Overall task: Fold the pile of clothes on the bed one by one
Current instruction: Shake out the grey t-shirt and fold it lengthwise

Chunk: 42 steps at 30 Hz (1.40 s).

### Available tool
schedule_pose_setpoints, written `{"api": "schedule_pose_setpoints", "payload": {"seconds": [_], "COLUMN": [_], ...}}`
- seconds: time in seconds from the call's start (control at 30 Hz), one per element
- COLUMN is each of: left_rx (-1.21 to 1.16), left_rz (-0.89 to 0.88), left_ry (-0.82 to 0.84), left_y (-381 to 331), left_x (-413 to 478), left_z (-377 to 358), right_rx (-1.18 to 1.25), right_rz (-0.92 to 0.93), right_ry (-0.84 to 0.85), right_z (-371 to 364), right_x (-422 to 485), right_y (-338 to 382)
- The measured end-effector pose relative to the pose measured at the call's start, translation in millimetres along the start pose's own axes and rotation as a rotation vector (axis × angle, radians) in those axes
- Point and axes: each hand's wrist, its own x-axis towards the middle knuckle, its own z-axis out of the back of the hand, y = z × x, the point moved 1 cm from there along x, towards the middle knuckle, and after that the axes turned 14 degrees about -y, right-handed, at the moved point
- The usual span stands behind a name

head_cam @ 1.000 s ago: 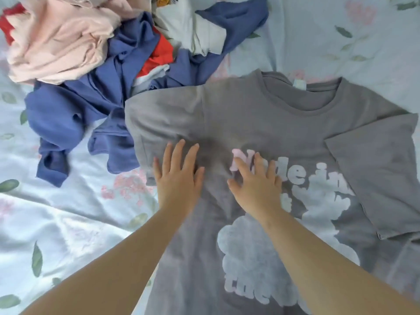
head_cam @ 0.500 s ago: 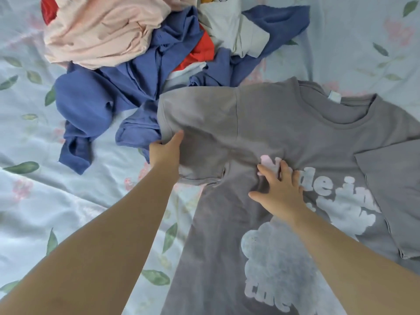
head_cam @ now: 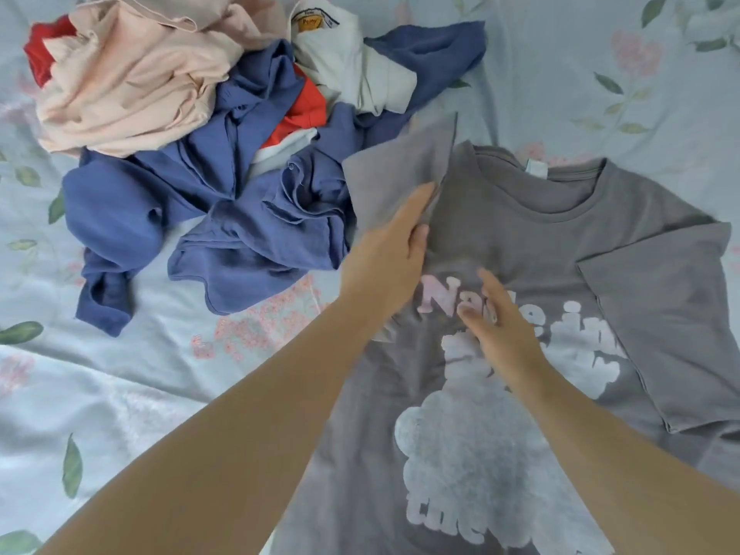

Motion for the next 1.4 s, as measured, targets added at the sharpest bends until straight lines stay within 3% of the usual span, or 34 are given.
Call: {"api": "schedule_pose_setpoints", "payload": {"seconds": [0.07, 0.13, 0.17, 0.23, 0.3, 0.33, 0.47, 0.6, 0.67, 0.73, 0.8, 0.9, 1.03, 1.13, 1.2, 1.3, 1.4], "left_rx": [-0.062, -0.041, 0.001, 0.1, 0.186, 0.211, -0.177, -0.488, -0.596, -0.546, -0.517, -0.431, -0.397, -0.43, -0.479, -0.42, -0.346], "left_rz": [0.09, 0.174, 0.173, 0.18, 0.258, 0.339, 0.753, 0.886, 0.796, 0.654, 0.578, 0.57, 0.538, 0.463, 0.492, 0.441, 0.419], "left_ry": [0.359, 0.507, 0.448, 0.13, -0.173, -0.247, -0.205, -0.071, -0.099, -0.181, -0.14, -0.052, -0.069, -0.043, -0.023, -0.062, -0.16], "left_y": [-12.0, -6.9, 0.2, 16.6, 31.3, 38.1, 54.2, 55.0, 53.5, 50.8, 45.2, 44.7, 44.3, 42.7, 46.9, 51.6, 56.3], "left_x": [1.1, -4.2, -6.9, -11.0, -14.5, -14.7, 11.3, 53.9, 72.3, 80.7, 74.7, 66.1, 75.6, 78.3, 78.7, 78.7, 77.1], "left_z": [-29.1, -49.1, -53.1, -49.7, -42.0, -38.5, -37.6, -41.7, -42.2, -42.3, -47.9, -57.3, -48.2, -41.2, -40.8, -39.0, -40.3], "right_rx": [0.189, 0.252, 0.253, 0.163, 0.022, -0.024, -0.031, -0.089, 0.02, 0.144, 0.176, 0.219, 0.343, 0.332, 0.314, 0.289, 0.136], "right_rz": [-0.146, -0.26, -0.295, -0.317, -0.306, -0.287, -0.212, -0.199, -0.185, -0.177, -0.207, -0.273, -0.419, -0.423, -0.372, -0.094, 0.066], "right_ry": [-0.129, -0.212, -0.233, -0.227, -0.208, -0.2, -0.179, -0.212, -0.292, -0.377, -0.398, -0.274, -0.077, -0.068, -0.152, -0.394, -0.437], "right_z": [13.2, 17.7, 16.8, 10.5, 2.5, -1.7, -13.1, -16.0, -10.6, -3.9, -0.4, -1.9, -5.0, -10.4, -16.2, -17.0, -16.8], "right_x": [6.5, 13.9, 17.3, 23.5, 26.7, 26.5, 25.3, 32.8, 31.8, 27.4, 21.4, 20.5, 36.8, 56.7, 68.4, 80.7, 74.6], "right_y": [-9.2, -14.1, -13.4, -8.8, -6.3, -4.2, -4.3, -4.4, -3.0, -3.6, -9.3, -12.1, 10.4, 29.1, 38.5, 44.0, 38.5]}}
